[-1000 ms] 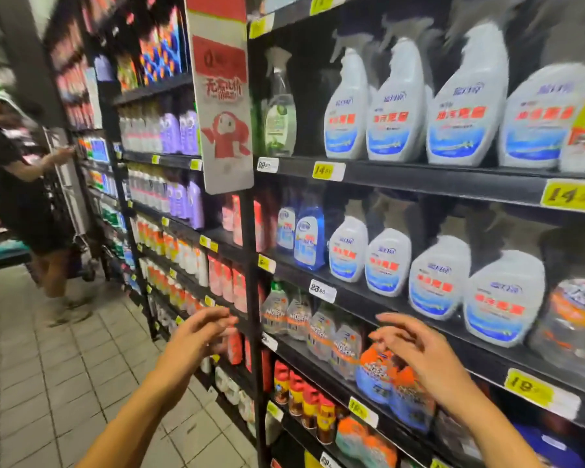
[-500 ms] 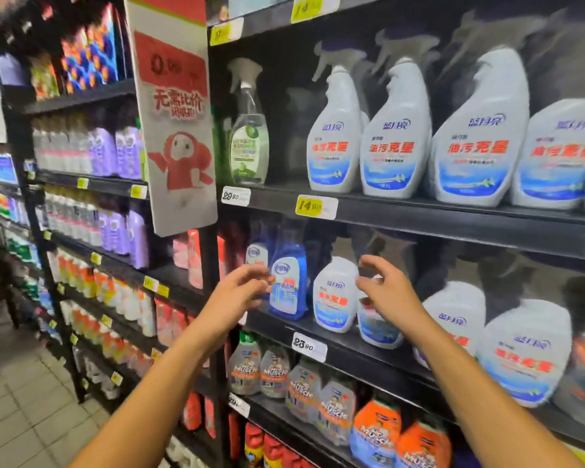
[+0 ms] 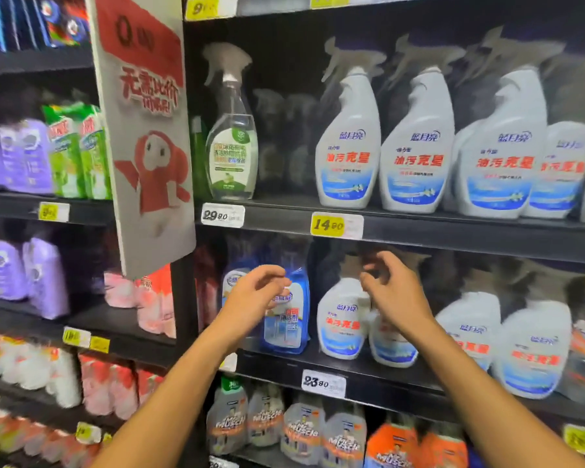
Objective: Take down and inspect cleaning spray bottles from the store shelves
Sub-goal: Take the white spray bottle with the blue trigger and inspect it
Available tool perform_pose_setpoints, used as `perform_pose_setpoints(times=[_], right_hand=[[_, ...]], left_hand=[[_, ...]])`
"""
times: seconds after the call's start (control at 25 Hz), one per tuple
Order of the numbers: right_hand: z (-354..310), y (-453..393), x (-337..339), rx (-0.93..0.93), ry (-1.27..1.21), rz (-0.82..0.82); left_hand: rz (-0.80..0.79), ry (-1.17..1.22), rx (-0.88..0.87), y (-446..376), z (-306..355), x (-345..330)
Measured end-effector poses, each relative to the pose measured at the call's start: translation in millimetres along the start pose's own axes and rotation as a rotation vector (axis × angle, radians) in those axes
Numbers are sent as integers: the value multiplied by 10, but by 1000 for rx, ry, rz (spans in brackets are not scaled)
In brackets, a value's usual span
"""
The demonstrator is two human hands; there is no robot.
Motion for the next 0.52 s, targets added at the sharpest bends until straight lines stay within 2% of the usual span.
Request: perform_pose_setpoints(times=[0.16, 0.28, 0.44, 0.52], right_hand=[[-467, 181, 293, 159, -57, 125], [-803, 152, 607, 183, -126, 247], [-1042, -240, 937, 155, -126, 295], [-1116, -506, 1032, 127, -101, 285]], left_hand=[[-161, 19, -247, -96, 481, -35], [-214, 69, -370, -272, 875, -39], [-168, 81, -390, -709, 1196, -130], [-148, -8, -397, -956, 1321, -267]])
Point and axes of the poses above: each hand's wrist, its own y-axis away from the middle knuckle, its own x-axis out of the back of the hand, z = x × y, the point moved 3 cm from there along -y, towards the middle knuckle, and after that the axes turned 11 degrees about y, right-handed, at the moved point
